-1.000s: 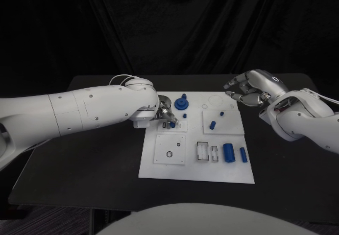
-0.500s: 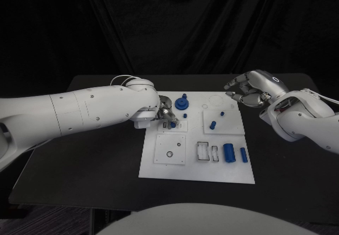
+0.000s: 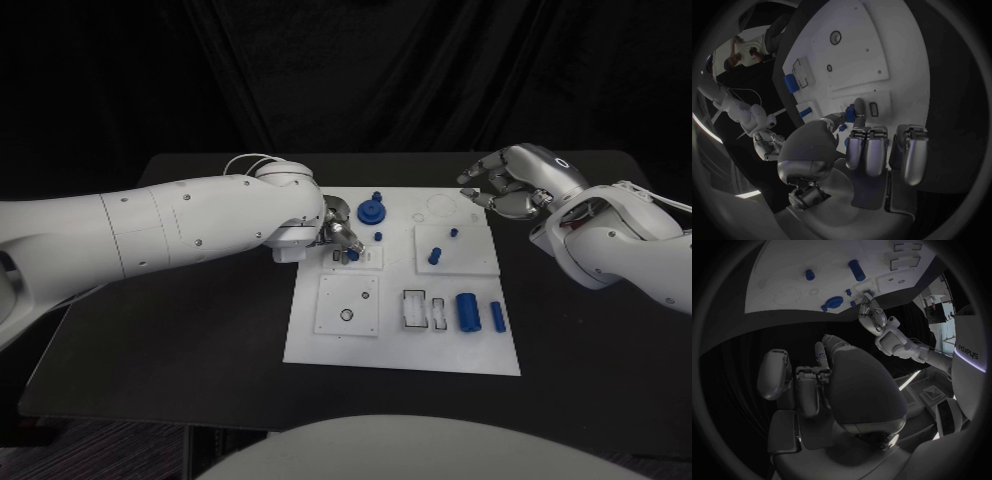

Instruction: Assemble the parts on the task board

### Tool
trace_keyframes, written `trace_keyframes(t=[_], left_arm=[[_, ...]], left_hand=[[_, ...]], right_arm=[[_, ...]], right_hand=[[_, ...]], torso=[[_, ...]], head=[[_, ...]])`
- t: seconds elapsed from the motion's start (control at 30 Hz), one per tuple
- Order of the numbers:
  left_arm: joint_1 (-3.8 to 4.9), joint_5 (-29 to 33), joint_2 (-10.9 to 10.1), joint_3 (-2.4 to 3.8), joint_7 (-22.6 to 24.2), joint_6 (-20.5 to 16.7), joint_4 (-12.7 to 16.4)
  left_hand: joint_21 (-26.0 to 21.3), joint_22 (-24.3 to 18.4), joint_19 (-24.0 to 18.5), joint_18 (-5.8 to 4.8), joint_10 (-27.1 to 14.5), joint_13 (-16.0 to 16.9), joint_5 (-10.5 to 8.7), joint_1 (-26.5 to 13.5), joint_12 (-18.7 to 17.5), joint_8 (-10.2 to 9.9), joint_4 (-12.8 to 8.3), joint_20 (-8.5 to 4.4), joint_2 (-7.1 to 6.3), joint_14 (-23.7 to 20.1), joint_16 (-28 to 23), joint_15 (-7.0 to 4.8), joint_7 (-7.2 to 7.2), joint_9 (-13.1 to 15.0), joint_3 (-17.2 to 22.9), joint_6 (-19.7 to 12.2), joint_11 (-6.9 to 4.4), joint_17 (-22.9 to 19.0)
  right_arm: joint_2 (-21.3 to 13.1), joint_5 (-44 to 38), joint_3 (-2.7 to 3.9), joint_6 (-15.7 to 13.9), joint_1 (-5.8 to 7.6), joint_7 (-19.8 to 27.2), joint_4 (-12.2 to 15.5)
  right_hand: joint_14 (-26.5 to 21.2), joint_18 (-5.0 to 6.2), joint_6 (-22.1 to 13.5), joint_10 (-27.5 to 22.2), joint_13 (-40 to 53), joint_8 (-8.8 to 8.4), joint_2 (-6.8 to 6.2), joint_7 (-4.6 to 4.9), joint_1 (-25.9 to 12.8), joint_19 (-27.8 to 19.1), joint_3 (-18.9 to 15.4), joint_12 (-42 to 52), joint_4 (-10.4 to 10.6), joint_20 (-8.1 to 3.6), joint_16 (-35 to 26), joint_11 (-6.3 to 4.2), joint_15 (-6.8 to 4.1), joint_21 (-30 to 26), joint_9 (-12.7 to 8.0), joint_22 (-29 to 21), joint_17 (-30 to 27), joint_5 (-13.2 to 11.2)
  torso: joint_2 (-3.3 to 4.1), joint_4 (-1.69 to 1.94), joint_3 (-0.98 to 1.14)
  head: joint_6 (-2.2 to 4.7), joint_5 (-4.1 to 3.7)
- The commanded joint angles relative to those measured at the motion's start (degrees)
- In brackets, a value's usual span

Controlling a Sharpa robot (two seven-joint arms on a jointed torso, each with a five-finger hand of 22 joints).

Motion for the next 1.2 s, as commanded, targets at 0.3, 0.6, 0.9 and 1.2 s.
trace_keyframes(t=[0.3,0.6,0.9,1.2], left_arm=[[-0.3,0.11,-0.32,-0.06,0.34,0.29,-0.11],[-0.33,0.11,-0.4,-0.06,0.58,0.22,-0.19],[-0.38,0.11,-0.3,-0.06,0.83,0.57,-0.47],[-0.47,0.11,-0.23,-0.06,1.34,0.52,-0.68]], left_hand=[[-0.26,12.14,3.0,0.64,5.86,15.09,-14.36,-3.63,0.2,-1.04,3.58,0.38,-0.32,6.16,0.15,0.4,0.11,0.52,-3.25,1.21,0.34,15.09],[-0.36,12.08,2.91,0.68,5.86,15.09,-17.76,-5.18,0.2,-1.67,6.28,0.42,-0.53,6.16,0.15,0.44,0.15,0.82,-7.07,1.53,0.4,15.09],[-0.47,11.93,2.74,0.74,5.86,15.09,-19.1,-5.71,0.2,-1.91,7.63,0.42,-0.28,6.16,0.15,0.44,0.15,1.02,-8.96,1.77,0.39,15.09],[-0.62,11.72,2.52,0.82,5.86,15.09,-18.0,-4.5,0.2,-2.11,7.33,0.43,0.49,6.16,0.15,0.43,0.11,1.17,-9.18,1.8,0.38,15.09]], right_arm=[[0.08,-0.1,0.05,0.74,-0.19,-1.44,-0.09],[0.11,-0.1,0.05,1.17,-0.26,-1.69,-0.13],[0.15,-0.1,0.05,1.59,-0.3,-1.93,-0.16],[0.17,-0.1,0.05,2.0,-0.34,-2.22,-0.21]], right_hand=[[6.11,-0.45,0.41,5.96,15.05,-0.35,0.09,-0.12,0.56,-0.04,0.12,0.16,-0.15,0.5,0.14,0.36,0.33,-0.2,-0.06,9.09,15.09,0.21],[6.11,-0.45,0.41,5.96,15.05,-0.35,0.09,-0.12,0.56,-0.04,0.12,0.16,-0.15,0.5,0.14,0.36,0.33,-0.2,-0.06,9.09,15.09,0.21],[6.11,-0.44,0.57,5.96,15.05,-0.32,0.1,-0.1,0.51,-0.07,0.13,0.16,-0.14,0.52,0.14,0.4,0.36,-0.28,-0.04,9.07,15.09,0.2],[6.11,-0.44,0.57,5.96,15.05,-0.32,0.1,-0.1,0.51,-0.07,0.13,0.16,-0.14,0.52,0.14,0.4,0.36,-0.28,-0.04,9.07,15.09,0.2]], torso=[[-0.05,-0.05,-0.01],[-0.02,-0.04,0.01],[-0.02,-0.08,0.01],[-0.04,-0.08,0.02]], head=[[0.0,0.1],[0.0,0.24],[0.0,0.37],[0.0,0.38]])
